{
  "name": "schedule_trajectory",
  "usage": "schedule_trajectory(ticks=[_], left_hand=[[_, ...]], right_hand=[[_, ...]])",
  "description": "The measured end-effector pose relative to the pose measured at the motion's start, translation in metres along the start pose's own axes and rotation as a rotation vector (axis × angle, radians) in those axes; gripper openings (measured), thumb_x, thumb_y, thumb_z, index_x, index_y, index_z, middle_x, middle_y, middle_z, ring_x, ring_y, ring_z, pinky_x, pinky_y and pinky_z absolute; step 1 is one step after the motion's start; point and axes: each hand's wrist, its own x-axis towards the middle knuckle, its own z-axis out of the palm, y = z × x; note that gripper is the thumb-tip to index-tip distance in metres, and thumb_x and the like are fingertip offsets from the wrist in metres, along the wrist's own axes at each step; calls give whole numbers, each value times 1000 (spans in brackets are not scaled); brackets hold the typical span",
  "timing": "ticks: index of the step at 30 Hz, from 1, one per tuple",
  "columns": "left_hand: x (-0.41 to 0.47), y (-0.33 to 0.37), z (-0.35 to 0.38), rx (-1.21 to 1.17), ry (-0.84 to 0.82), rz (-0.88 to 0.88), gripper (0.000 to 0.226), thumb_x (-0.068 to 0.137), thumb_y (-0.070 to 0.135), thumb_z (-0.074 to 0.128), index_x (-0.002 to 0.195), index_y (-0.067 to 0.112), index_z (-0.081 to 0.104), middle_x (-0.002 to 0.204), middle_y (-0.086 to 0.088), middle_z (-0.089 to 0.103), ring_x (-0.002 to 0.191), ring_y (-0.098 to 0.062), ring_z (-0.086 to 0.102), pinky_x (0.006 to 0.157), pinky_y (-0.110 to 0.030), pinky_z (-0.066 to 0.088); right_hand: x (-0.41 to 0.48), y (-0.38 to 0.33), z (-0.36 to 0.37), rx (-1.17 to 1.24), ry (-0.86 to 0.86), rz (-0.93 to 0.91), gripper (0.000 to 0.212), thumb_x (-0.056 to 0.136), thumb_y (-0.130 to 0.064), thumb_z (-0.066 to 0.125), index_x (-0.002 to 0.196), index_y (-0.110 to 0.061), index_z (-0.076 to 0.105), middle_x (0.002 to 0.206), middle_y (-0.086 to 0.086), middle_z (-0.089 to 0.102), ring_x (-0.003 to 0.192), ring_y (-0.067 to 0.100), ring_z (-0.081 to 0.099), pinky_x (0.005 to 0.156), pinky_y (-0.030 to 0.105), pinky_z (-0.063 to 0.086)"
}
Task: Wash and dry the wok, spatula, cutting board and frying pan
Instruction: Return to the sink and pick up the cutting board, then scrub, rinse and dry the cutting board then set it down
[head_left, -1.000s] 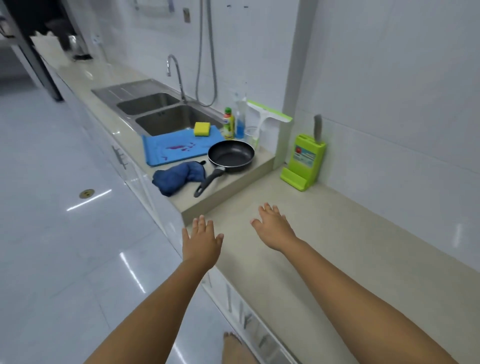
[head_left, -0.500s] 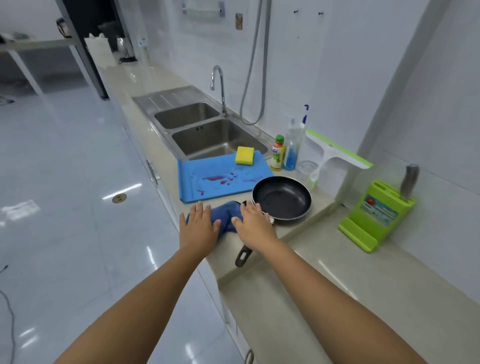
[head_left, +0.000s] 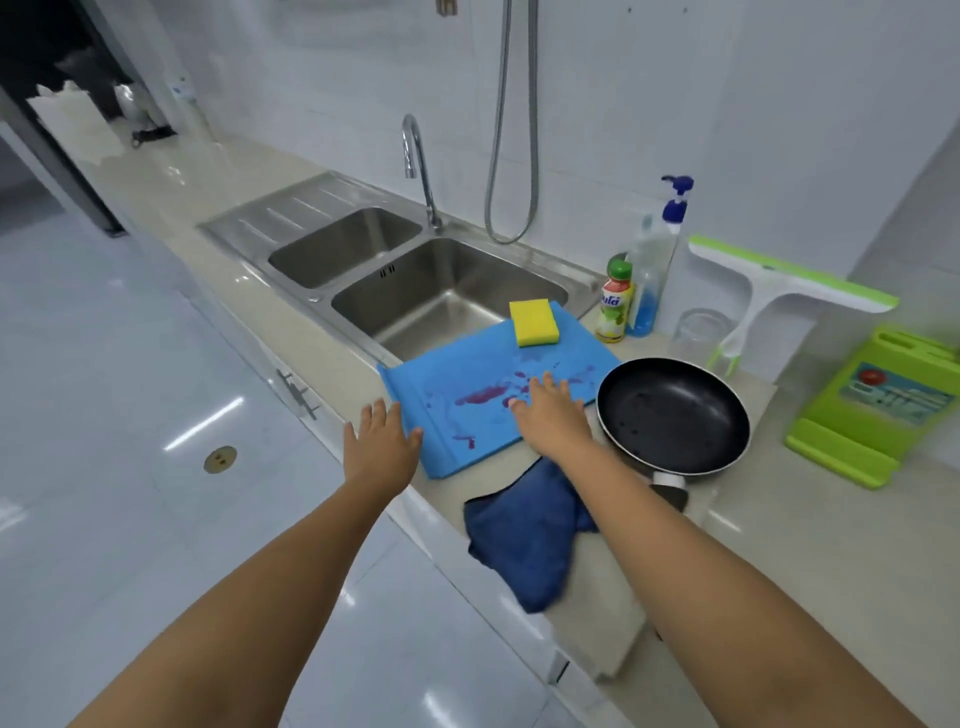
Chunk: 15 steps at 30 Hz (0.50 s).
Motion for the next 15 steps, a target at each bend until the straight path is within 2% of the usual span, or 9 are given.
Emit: schedule_trajectory(ticks=[6, 11, 15], left_hand=[[56, -28, 11, -62, -88, -19, 63, 103, 46, 26, 155, 13, 14, 164, -8, 8, 150, -25, 5, 120, -49, 6], [120, -27, 12, -134, -72, 15, 68, 100, 50, 31, 154, 11, 14, 163, -7, 10, 150, -24, 5, 119, -50, 5], [139, -29, 28, -102, -90, 25, 67, 102, 44, 31, 155, 9, 8, 163, -11, -1, 151, -24, 0, 120, -49, 5]], right_hand=[[45, -11, 11, 13, 63, 191, 62, 104, -41, 31, 154, -9, 15, 163, 7, -1, 150, 29, 0, 120, 51, 7], [106, -13, -6, 28, 142, 290, 64, 104, -42, 31, 154, -7, 15, 163, 8, -1, 149, 30, 1, 119, 52, 8], [154, -11, -10, 14, 142, 345, 65, 103, -42, 34, 154, -7, 15, 163, 11, 1, 148, 34, 5, 118, 52, 11]])
